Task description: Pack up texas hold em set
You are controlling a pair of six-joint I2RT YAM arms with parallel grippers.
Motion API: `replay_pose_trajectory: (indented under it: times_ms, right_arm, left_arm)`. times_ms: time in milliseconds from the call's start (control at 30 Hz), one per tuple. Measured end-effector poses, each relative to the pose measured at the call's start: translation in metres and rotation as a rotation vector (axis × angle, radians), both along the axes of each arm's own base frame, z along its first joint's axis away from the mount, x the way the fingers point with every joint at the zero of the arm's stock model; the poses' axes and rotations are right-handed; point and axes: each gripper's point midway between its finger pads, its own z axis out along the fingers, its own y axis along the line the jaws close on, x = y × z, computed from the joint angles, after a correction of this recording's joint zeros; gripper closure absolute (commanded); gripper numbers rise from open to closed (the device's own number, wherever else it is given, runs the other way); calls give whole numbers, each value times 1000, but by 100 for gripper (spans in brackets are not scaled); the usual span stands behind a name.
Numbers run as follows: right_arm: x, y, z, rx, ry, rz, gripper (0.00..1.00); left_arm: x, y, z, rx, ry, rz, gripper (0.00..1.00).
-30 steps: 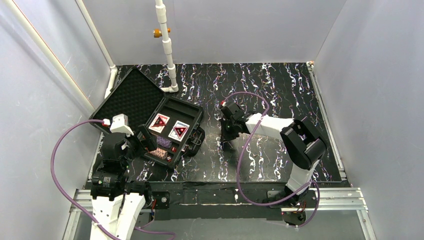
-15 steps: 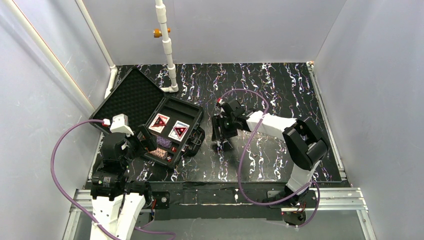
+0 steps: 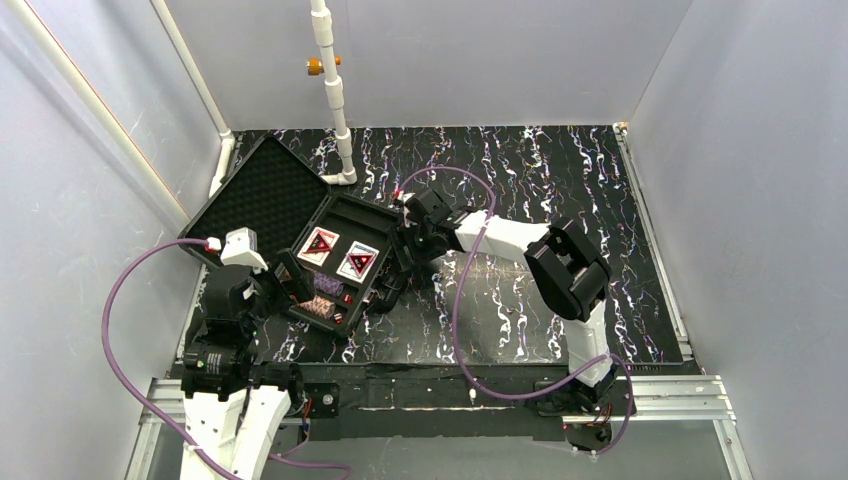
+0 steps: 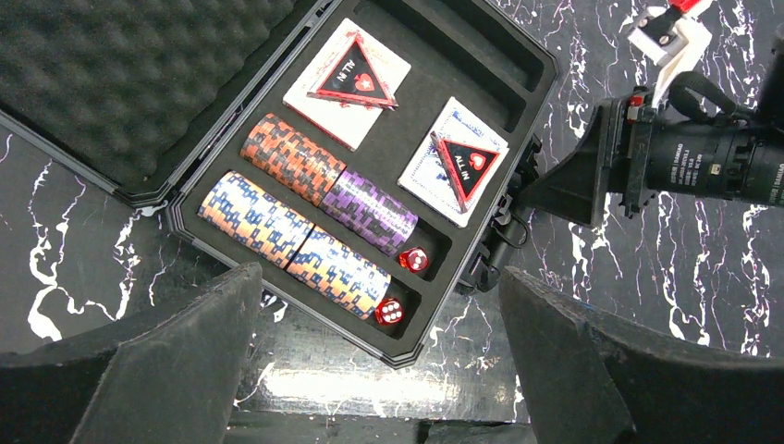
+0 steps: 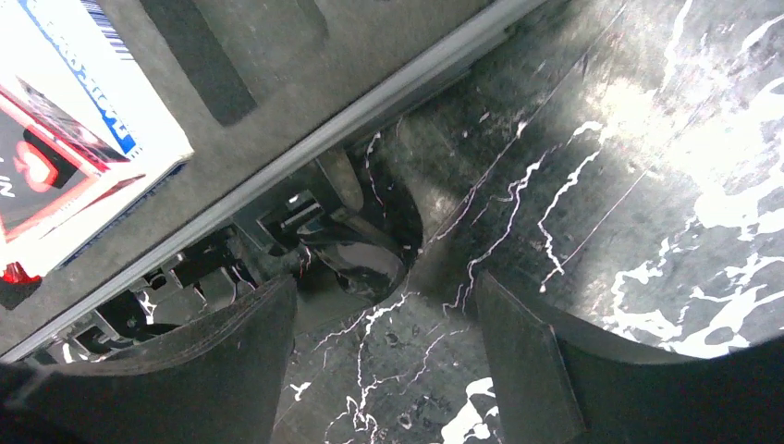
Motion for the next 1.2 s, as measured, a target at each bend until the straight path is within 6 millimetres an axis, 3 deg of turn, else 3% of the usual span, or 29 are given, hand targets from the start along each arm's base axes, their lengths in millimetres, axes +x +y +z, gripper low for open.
replay_pose_trajectory:
  times_ms: [267, 400, 500, 733, 767, 1200]
  right_arm:
    - [1, 13, -4, -35, -71, 37, 25]
    - [-2, 23, -8, -95, -171, 56, 66]
    - [1, 20, -10, -128, -196, 20, 83]
    - [-4, 8, -7, -131, -203, -7, 85]
    - [-9, -8, -3, -154, -193, -32, 86]
    - [-12, -71, 5, -210, -198, -96, 85]
  left_arm:
    - [0, -1, 0, -1, 0, -3, 1]
    - [0, -1, 0, -1, 0, -3, 1]
    - [0, -1, 0, -1, 0, -3, 1]
    - [1, -1, -1, -1, 5, -3, 0]
    - [1, -1, -2, -1, 12, -3, 1]
    - [2, -1, -2, 0, 15, -3, 1]
